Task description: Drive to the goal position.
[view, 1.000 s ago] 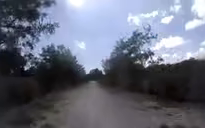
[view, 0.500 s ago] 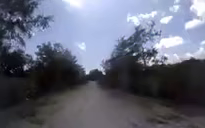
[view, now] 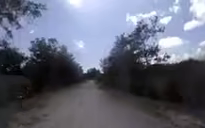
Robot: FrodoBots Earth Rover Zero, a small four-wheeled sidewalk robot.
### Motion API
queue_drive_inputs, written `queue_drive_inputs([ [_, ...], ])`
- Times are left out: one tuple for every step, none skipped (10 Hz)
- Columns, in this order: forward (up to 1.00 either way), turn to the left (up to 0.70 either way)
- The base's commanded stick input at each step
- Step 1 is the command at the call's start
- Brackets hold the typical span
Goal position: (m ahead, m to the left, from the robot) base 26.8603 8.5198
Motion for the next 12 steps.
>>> queue_drive_inputs([
  [0.85, 0.00],
  [0.85, 0.00],
  [0.85, 0.00],
  [0.85, 0.00],
  [0.85, 0.00],
  [0.85, 0.00],
  [0.85, 0.00],
  [0.85, 0.00],
  [0.85, 0.00],
  [0.85, 0.00],
  [0.85, 0.00],
  [0.85, 0.00],
])
